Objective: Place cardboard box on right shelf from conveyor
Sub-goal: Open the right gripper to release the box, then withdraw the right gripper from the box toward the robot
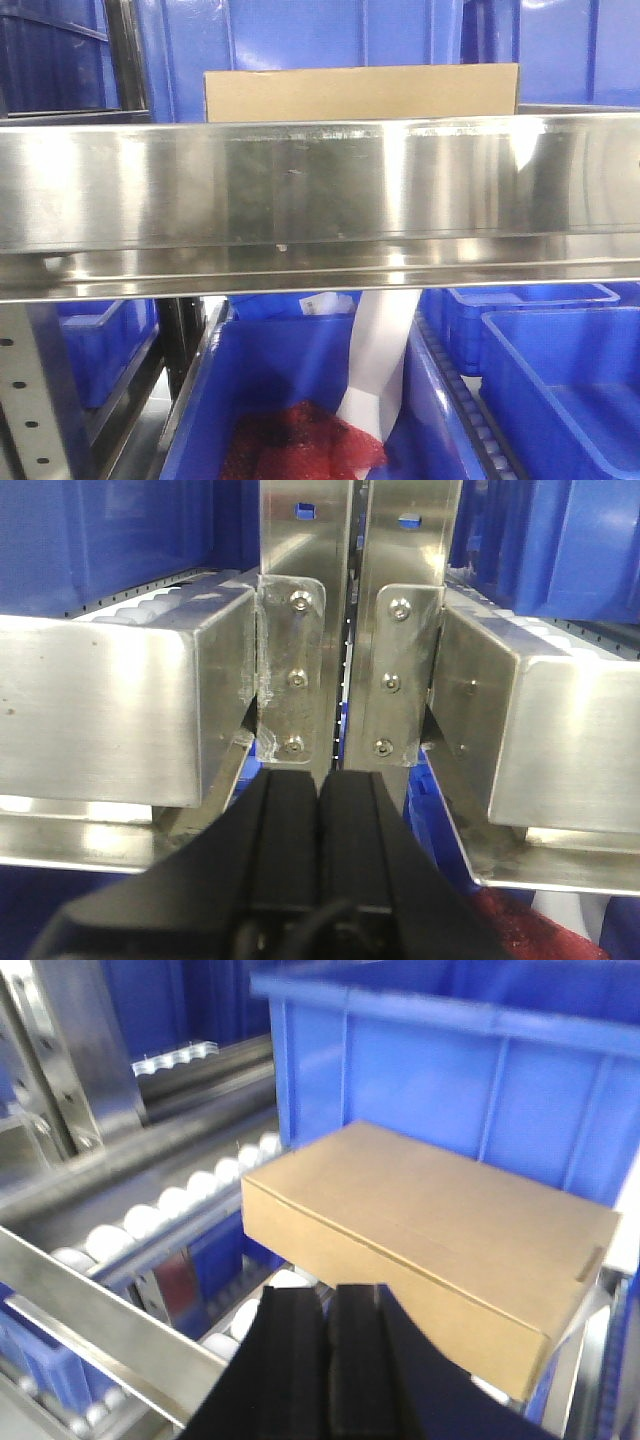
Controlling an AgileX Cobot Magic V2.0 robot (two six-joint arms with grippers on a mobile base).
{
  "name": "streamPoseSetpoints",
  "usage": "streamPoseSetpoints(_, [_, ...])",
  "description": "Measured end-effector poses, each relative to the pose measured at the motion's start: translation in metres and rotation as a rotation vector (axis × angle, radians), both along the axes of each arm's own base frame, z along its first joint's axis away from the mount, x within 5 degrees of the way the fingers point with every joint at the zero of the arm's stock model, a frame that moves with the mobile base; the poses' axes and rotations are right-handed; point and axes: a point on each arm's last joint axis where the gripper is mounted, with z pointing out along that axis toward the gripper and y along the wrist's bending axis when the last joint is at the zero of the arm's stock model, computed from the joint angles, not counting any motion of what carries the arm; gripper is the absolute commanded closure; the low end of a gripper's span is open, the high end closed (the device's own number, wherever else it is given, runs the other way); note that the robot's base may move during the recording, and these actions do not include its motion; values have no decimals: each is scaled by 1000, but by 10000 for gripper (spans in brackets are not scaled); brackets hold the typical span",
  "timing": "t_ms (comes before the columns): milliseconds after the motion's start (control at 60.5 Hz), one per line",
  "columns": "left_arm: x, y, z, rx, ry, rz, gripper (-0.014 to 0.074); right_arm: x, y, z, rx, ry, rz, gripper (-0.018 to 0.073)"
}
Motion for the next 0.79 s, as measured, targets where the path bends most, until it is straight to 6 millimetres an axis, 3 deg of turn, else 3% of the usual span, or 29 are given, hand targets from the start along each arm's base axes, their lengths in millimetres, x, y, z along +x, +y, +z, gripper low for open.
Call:
streamPoseSetpoints(198, [0, 0, 0, 0, 0, 0, 713, -20, -15, 8, 48, -59, -1, 510])
streamPoseSetpoints(793, [0, 0, 0, 0, 0, 0, 713, -20, -15, 7, 48, -59, -1, 510])
